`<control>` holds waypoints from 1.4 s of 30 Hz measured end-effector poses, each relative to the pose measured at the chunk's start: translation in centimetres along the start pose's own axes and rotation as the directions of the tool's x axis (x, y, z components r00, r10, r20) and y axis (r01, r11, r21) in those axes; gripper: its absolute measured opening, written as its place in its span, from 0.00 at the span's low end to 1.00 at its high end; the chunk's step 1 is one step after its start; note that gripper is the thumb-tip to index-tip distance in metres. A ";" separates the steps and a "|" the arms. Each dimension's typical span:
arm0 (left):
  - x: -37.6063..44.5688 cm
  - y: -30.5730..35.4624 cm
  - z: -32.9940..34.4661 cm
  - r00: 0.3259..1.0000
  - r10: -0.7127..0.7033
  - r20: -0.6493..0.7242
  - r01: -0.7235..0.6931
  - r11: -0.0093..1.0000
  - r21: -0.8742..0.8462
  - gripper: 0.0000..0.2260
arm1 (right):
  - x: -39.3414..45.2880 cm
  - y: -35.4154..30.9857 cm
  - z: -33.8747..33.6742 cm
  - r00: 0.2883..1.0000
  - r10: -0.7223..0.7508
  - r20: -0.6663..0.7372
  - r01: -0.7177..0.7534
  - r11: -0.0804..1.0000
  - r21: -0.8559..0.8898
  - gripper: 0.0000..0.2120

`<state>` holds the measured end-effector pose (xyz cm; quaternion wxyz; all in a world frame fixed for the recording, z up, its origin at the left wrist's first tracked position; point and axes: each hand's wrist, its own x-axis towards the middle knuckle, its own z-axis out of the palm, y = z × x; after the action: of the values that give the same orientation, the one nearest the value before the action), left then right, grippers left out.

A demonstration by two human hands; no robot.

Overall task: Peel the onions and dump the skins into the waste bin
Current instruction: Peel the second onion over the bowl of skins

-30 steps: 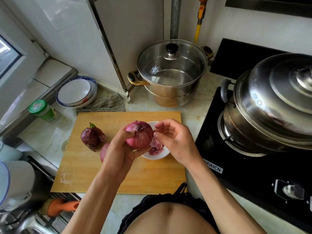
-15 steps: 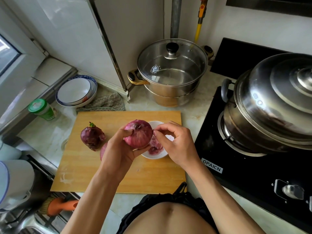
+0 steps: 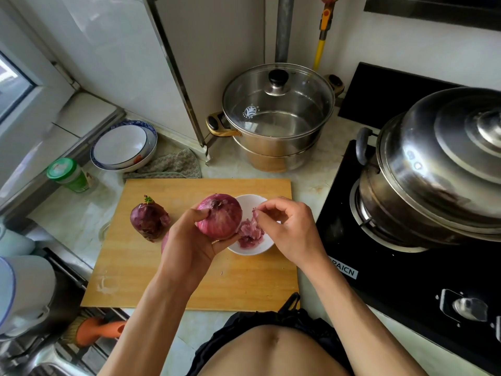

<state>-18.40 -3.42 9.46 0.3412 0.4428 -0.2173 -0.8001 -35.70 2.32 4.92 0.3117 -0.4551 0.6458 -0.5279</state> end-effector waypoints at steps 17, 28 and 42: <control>0.4 -1.1 -0.4 0.992 -0.106 -0.073 0.098 0.990 -0.104 0.24 | 0.2 0.2 0.0 0.998 0.030 0.048 -0.022 0.987 -0.161 0.08; 0.2 -0.8 0.3 0.992 -0.102 0.076 0.102 0.995 -0.003 0.26 | -0.1 -1.0 0.5 0.996 -0.054 0.076 0.044 0.992 0.120 0.19; 0.2 -1.2 -0.1 0.978 -0.126 0.166 0.138 0.988 -0.062 0.22 | -0.6 -2.1 0.7 0.966 -0.249 0.069 0.240 0.964 0.114 0.26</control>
<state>-18.82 -2.82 8.52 0.2845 0.3770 -0.1849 -0.8618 -34.30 2.58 6.76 0.2938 -0.5357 0.5429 -0.5762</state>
